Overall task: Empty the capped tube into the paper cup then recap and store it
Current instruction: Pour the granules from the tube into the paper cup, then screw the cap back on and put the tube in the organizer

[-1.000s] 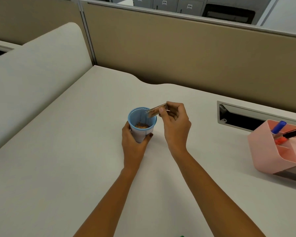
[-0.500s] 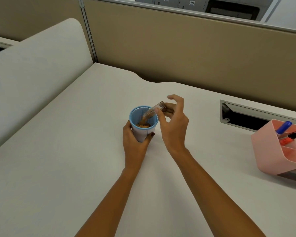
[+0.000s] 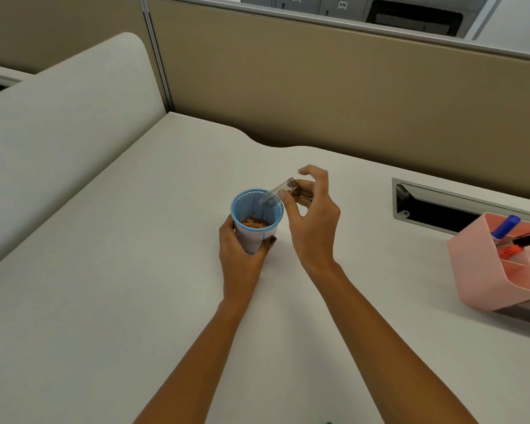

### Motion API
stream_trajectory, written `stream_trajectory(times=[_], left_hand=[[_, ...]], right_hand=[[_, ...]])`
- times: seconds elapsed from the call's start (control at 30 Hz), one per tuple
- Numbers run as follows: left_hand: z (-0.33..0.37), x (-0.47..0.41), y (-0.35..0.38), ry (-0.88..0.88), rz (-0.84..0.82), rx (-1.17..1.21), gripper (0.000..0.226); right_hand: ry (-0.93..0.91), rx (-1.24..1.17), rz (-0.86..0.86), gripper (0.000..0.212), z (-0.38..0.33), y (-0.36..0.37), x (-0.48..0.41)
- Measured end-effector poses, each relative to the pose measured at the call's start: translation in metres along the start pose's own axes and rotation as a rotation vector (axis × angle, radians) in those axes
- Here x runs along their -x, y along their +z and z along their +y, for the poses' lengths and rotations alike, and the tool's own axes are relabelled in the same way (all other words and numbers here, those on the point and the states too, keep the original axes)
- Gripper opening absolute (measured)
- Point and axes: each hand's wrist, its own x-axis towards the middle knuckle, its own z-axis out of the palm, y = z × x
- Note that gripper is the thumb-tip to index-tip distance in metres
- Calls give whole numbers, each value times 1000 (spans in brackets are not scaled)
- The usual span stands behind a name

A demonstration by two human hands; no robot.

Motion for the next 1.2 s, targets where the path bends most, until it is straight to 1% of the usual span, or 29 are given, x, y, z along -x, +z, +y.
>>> stream_trajectory(times=[0.07,0.17,0.27,0.4,0.53,0.63,0.73,0.8,0.93,1.07,1.1,1.2], left_hand=[[0,0,0,1,-1,-4,78],[0,0,0,3,-4,-7,78],[0,0,0,-2,-9,-6,78],[3,2,-3,-23,-40,0,82],[4,12,-9,-47,-97,-4,98],[9,29,-14,-97,-99,-31,98],[18,51,-15,-102,-45,-87,90],[26,70,-18,-82,-57,-134,81],[34,106,-25,-32,-232,-259,55],[47,138,-34,84,-420,-344,25],[52,147,-38,104,-467,-323,22],[63,176,-47,106,-588,-256,24]], right_hand=[[-12,27,-14,28,2,1,1],[30,-5,-4,35,2,1,2],[25,1,-14,31,2,0,3],[156,-111,80,45,-6,-7,5],[305,-241,193,46,-18,-21,12],[388,-326,253,44,-27,-37,20],[443,-371,288,40,-36,-54,31],[470,-377,315,39,-41,-70,44],[524,-372,369,34,-45,-101,74],[605,-391,422,26,-45,-123,106],[628,-394,438,25,-45,-128,115],[679,-389,461,24,-45,-140,142]])
